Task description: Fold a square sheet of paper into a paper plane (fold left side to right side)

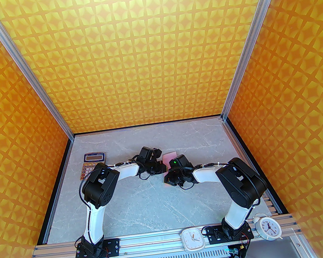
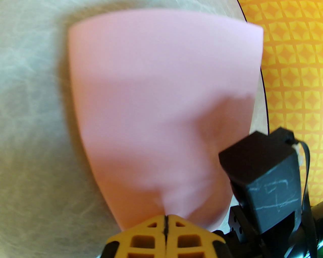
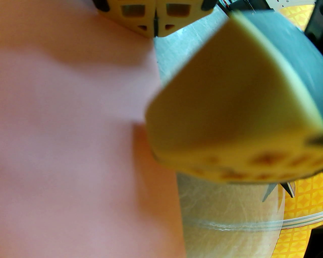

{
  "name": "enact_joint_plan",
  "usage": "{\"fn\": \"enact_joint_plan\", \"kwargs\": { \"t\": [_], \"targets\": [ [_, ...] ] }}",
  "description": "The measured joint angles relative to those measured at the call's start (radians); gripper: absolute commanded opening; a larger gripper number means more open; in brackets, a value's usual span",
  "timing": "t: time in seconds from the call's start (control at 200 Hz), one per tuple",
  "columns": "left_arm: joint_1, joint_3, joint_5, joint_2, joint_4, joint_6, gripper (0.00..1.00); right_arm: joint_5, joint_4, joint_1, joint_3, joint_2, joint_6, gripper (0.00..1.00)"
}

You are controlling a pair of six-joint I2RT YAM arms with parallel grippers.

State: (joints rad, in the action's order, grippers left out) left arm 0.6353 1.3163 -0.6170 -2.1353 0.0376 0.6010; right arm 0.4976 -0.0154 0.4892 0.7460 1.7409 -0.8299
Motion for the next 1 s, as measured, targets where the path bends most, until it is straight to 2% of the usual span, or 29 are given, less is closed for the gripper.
{"fn": "enact_joint_plan", "kwargs": {
  "t": [0.41,1.0],
  "targets": [
    [-0.004,0.050,0.030,-0.038,0.079,-0.045,0.00,0.007,-0.009,-0.002,-0.008,0.000,0.004,0.00],
    [-0.037,0.245,-0.027,-0.145,0.214,-0.051,0.01,0.011,-0.032,-0.008,-0.013,0.007,0.031,0.00]
  ]
}}
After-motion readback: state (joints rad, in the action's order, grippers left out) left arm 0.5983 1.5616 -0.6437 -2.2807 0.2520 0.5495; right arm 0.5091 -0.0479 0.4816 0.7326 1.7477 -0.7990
